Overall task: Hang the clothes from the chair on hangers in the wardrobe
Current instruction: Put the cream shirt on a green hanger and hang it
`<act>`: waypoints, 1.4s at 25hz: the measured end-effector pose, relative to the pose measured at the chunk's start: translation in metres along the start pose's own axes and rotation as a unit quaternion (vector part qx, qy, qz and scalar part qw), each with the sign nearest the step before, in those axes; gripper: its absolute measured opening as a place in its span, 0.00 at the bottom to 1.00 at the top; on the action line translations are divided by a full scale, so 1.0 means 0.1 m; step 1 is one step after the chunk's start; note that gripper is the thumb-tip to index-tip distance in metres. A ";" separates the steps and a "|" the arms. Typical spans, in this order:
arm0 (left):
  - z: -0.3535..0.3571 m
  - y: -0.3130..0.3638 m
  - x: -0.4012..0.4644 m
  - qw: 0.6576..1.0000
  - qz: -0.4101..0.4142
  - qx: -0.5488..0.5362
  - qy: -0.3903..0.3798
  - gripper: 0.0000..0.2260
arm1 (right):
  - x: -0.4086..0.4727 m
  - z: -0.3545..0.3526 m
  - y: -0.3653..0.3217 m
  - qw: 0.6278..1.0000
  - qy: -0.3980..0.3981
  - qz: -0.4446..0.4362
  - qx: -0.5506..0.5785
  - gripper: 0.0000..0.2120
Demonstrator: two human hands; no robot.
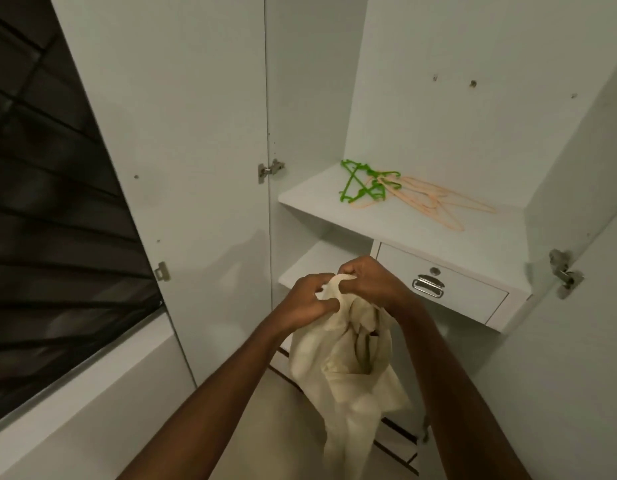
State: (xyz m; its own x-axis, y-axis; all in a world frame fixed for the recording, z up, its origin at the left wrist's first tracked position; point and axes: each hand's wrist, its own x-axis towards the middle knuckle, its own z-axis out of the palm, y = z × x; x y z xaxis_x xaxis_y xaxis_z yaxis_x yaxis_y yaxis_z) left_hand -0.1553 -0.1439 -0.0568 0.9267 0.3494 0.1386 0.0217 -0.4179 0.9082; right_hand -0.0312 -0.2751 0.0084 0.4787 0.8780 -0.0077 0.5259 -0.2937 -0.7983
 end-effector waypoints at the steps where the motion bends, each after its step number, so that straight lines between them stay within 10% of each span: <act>1: -0.11 0.00 0.15 0.999 0.011 -0.011 -0.028 0.16 | 0.15 -0.05 0.00 0.999 0.017 -0.002 -0.031 0.03; 4: -0.39 -0.05 0.59 0.996 0.046 0.004 -0.071 0.03 | 0.53 -0.23 -0.04 0.993 0.068 0.007 -0.101 0.01; 7: -0.48 -0.07 0.97 0.994 0.083 0.053 -0.039 0.12 | 0.76 -0.38 -0.02 0.989 0.117 0.008 -0.088 0.04; 13: -0.44 0.08 1.74 0.993 0.115 -0.011 0.003 0.14 | 0.73 -0.49 0.58 0.933 0.247 0.094 0.243 0.20; 17: -0.32 0.27 2.39 0.989 0.136 -0.050 0.025 0.15 | 0.77 -0.03 1.18 0.950 0.119 0.160 0.242 0.29; 21: -0.22 0.53 3.06 0.985 0.117 -0.121 0.027 0.15 | 1.10 -0.17 1.39 0.926 0.189 0.177 0.275 0.10; 27: -0.33 0.75 4.10 0.964 0.136 -0.211 0.087 0.10 | 1.33 -1.34 1.45 0.824 0.384 0.093 0.406 0.11; 35: -0.27 0.46 5.04 0.978 0.209 -0.005 0.015 0.20 | 1.55 -3.00 1.67 0.792 0.584 0.121 0.130 0.09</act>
State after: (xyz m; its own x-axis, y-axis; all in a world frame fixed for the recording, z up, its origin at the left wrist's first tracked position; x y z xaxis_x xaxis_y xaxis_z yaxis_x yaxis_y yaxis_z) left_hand 0.3028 0.0356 0.0651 0.8427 0.1742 0.5095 -0.3598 -0.5218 0.7735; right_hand 0.3414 -0.3017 0.0549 0.9469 -0.1857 0.2625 0.2299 -0.1795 -0.9565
